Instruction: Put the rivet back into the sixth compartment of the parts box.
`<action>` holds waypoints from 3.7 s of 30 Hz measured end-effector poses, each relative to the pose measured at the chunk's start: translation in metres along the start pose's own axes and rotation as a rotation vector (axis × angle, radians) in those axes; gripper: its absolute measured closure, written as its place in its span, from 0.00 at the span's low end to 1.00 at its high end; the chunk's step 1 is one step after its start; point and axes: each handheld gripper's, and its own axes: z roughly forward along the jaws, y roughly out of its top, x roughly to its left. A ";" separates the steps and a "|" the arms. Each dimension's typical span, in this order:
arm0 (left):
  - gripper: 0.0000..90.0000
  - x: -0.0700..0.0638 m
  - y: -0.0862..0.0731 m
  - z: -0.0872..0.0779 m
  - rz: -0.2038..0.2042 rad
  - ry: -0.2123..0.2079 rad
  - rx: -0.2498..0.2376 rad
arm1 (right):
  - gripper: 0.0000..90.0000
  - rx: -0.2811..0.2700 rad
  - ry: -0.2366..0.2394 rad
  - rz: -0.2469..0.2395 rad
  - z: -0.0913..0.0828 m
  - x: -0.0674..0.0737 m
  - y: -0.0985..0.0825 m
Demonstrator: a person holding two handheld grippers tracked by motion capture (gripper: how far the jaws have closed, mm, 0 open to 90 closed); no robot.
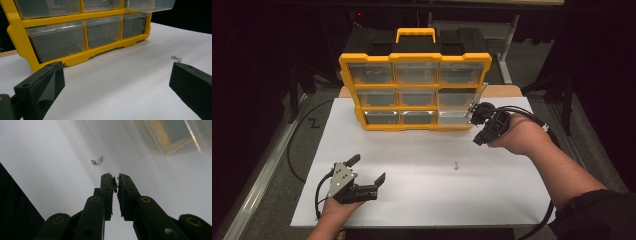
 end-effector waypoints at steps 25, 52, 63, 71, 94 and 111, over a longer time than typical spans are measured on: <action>0.01 0.000 0.000 0.000 -0.001 -0.002 -0.002 | 0.94 -0.010 -0.051 0.013 -0.036 -0.016 0.023; 0.01 0.001 0.000 -0.001 -0.008 -0.005 -0.007 | 0.94 -0.011 -0.083 0.009 -0.039 -0.029 0.053; 0.01 0.001 0.000 -0.001 -0.008 -0.004 -0.007 | 0.94 -0.006 -0.095 0.013 -0.037 -0.035 0.065; 0.01 0.001 0.000 -0.001 -0.009 -0.005 -0.008 | 0.94 -0.008 -0.101 0.014 -0.031 -0.040 0.073; 0.02 0.002 0.000 -0.001 -0.009 -0.004 -0.009 | 0.76 -0.024 -0.112 0.051 -0.030 -0.047 0.077; 0.02 0.001 0.000 -0.002 -0.005 -0.002 -0.009 | 0.60 -0.051 -0.114 -0.004 -0.036 -0.016 0.053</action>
